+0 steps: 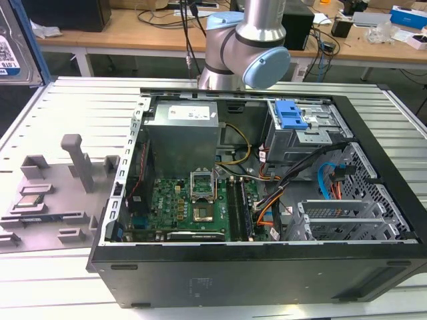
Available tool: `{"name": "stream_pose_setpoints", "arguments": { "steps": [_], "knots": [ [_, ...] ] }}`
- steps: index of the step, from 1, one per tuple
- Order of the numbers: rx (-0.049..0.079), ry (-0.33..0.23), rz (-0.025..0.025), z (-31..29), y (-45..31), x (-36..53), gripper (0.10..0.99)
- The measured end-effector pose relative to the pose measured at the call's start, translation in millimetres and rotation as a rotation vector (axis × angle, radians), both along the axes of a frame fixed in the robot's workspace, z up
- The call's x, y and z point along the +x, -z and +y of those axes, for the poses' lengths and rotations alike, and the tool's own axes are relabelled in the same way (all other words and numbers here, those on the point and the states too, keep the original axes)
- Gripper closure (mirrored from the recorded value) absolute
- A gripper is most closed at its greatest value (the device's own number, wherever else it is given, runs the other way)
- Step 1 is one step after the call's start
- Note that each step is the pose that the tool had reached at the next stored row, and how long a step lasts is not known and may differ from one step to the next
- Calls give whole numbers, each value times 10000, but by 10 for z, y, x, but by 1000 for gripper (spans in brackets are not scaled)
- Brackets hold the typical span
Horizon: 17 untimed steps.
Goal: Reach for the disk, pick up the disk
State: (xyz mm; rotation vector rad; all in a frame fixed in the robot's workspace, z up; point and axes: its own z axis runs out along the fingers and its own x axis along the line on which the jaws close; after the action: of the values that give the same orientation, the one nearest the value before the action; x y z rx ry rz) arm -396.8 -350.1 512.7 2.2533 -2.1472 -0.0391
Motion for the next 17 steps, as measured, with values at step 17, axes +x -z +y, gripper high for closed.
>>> {"name": "stream_pose_setpoints", "arguments": {
  "steps": [17],
  "knots": [
    [15, -2, -2, -1, -248, 14, 718]
  ]
}}
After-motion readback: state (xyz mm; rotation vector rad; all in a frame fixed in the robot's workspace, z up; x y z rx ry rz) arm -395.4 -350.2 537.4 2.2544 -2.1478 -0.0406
